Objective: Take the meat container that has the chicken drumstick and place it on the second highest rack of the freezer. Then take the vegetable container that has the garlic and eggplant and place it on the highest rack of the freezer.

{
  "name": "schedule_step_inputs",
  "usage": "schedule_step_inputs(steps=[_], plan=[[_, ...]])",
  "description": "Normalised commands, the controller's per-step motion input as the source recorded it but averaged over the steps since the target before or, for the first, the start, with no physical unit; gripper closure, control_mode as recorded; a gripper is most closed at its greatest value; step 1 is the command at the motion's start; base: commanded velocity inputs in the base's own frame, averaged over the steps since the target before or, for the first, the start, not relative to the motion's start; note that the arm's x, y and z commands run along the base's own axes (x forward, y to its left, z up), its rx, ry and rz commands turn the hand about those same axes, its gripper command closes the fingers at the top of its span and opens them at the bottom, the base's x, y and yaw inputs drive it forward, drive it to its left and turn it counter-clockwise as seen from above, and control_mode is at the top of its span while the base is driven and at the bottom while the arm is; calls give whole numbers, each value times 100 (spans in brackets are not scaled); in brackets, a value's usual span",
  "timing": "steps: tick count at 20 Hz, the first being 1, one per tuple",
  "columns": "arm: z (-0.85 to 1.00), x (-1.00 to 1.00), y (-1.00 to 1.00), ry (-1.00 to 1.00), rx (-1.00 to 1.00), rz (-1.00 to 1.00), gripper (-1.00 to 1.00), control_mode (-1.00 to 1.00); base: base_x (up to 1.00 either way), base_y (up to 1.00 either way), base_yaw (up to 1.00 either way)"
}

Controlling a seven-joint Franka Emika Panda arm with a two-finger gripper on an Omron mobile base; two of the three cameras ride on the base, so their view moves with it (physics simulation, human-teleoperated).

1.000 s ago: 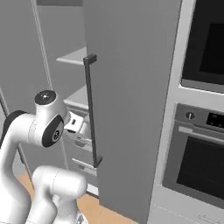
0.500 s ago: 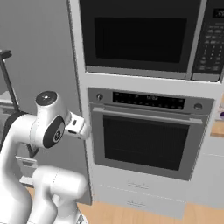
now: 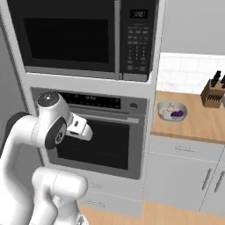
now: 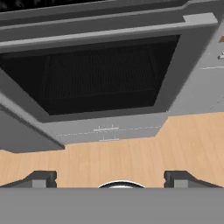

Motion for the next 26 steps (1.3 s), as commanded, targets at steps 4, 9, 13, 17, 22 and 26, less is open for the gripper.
schedule_step_inputs(steps=[4, 9, 13, 17, 22, 26], plan=[[0, 0, 0, 0, 0, 0, -100, 100, 59, -89, 2], [0, 0, 0, 0, 0, 0, -100, 100, 12, -94, 1], [0, 0, 0, 0, 0, 0, -100, 100, 8, -94, 0], [0, 0, 0, 0, 0, 0, -100, 100, 42, -72, 0], [0, 0, 0, 0, 0, 0, -100, 100, 61, -56, 1], [0, 0, 0, 0, 0, 0, -100, 100, 76, -23, 0]])
